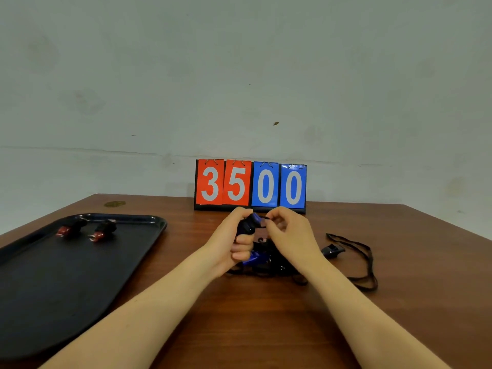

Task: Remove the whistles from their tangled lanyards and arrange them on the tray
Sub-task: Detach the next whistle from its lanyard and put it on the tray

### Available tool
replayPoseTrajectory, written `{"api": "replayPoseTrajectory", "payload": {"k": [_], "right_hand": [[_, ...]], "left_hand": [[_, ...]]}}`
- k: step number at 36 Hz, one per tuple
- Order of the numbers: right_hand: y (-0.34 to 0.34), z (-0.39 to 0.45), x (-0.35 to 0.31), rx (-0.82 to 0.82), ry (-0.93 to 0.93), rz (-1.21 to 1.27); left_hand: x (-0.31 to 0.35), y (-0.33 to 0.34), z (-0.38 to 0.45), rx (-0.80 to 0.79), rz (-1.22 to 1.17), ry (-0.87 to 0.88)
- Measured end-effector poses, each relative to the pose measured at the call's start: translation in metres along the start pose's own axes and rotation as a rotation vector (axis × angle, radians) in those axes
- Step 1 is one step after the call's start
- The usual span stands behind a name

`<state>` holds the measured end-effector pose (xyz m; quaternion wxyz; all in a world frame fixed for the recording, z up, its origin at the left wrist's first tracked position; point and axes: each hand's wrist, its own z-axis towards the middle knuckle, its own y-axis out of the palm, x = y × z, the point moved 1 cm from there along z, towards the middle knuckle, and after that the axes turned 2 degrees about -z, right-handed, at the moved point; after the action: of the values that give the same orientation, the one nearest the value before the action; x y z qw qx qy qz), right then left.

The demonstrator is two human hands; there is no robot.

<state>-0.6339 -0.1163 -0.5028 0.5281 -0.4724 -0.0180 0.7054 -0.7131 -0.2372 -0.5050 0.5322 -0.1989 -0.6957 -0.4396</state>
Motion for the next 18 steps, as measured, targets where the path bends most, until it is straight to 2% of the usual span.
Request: {"api": "replayPoseTrajectory", "payload": {"k": [7,11,18], "right_hand": [[0.001,-0.007,-0.001,-0.086,-0.004,0.104],[0.004,-0.008,-0.004,-0.124,0.013,0.261],[0.004,-0.006,-0.007,-0.169,0.144,0.559]], "left_hand": [[0.001,0.002,-0.003,-0.144,-0.122,0.001],[0.003,0.000,0.001,-0.080,-0.149,0.055],[0.001,-0.002,0.007,0.129,-0.010,0.227]]}}
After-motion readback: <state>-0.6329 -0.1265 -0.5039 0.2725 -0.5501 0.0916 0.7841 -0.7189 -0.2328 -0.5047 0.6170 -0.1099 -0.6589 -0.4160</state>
